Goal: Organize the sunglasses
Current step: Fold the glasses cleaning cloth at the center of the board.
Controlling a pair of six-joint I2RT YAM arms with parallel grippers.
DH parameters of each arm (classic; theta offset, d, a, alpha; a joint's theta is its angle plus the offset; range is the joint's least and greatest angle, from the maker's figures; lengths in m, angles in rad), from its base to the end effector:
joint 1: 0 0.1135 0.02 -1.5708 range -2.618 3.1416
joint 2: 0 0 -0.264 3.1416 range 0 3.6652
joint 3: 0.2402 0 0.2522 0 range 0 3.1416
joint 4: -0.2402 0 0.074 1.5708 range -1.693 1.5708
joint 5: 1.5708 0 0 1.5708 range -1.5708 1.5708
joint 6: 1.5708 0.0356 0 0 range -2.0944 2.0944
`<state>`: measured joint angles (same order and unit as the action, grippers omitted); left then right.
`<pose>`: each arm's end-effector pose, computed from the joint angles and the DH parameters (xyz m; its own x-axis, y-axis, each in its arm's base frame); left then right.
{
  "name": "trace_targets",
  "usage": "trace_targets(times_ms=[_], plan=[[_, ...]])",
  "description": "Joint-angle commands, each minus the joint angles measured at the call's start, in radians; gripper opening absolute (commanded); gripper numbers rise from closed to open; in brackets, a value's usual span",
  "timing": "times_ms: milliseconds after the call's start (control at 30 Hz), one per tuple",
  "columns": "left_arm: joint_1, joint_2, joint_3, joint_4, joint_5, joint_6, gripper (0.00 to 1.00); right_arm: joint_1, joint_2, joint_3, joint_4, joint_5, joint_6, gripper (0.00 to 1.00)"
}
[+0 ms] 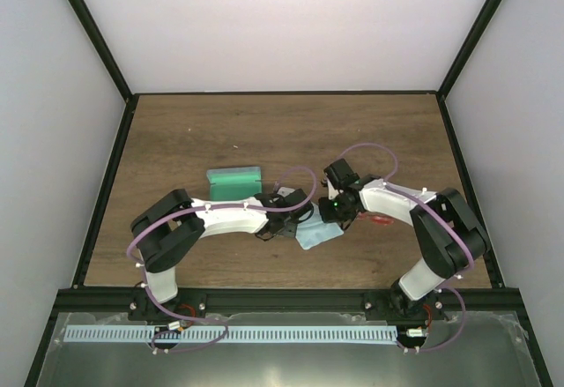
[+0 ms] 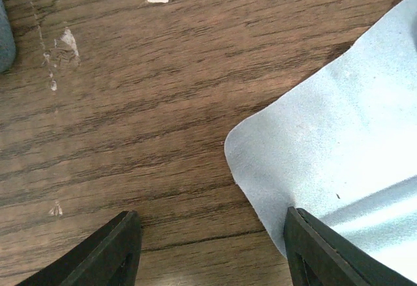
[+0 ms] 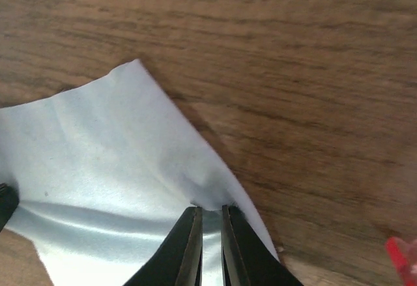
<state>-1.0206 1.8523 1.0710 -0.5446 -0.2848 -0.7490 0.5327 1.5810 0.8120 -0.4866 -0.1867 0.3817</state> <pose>0.1841 -0.2810 0.1323 -0.9043 0.2245 -0.3632 0.2277 0.9731 0.0345 0.2329 0.1450 0.1466 -0.9644 -0.1437 -0.2220 -0.2040 0.9383 0.2792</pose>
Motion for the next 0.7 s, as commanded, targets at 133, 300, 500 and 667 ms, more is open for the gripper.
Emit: trace_targets(times_ms=[133,300,500,667], plan=[[0.035,0.125,-0.109,-0.219,-0.035,0.032,0.62,-0.069,0.030,0.041,-0.060,0.123,-0.009,0.11],[0.036,0.125,-0.111,-0.218,-0.036,0.034,0.62,-0.095,0.010,0.059,-0.052,0.116,-0.009,0.11],[0.034,0.123,-0.112,-0.217,-0.028,0.041,0.62,-0.096,-0.007,0.094,-0.059,0.112,-0.017,0.11],[0.035,0.123,-0.103,-0.215,-0.033,0.043,0.62,-0.086,-0.094,0.085,-0.029,-0.029,-0.018,0.11]])
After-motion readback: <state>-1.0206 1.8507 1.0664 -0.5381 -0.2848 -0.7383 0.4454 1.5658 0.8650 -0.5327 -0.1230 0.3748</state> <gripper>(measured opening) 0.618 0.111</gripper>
